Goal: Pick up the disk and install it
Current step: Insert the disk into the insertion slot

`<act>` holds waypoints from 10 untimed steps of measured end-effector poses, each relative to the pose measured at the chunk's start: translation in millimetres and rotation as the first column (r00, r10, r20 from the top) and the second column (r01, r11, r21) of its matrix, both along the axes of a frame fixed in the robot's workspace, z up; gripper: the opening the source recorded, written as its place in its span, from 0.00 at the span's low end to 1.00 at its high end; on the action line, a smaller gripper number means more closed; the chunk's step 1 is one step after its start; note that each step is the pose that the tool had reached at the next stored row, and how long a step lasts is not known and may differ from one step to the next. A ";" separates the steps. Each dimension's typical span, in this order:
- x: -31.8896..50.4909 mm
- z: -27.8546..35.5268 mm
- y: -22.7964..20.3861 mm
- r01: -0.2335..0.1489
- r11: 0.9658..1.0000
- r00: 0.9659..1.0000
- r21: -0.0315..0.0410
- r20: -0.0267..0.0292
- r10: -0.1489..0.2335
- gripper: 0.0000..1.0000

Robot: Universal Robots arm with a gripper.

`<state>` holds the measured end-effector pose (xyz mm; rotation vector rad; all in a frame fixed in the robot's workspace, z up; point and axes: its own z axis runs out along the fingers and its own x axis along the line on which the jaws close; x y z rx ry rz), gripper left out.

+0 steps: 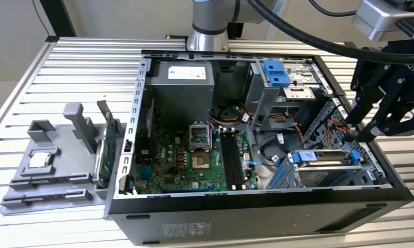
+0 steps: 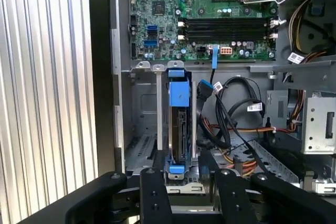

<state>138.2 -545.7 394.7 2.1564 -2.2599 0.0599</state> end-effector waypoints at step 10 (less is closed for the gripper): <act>16.0 -4.3 0.1 -0.001 1.000 0.995 0.000 -0.100 0.001 1.00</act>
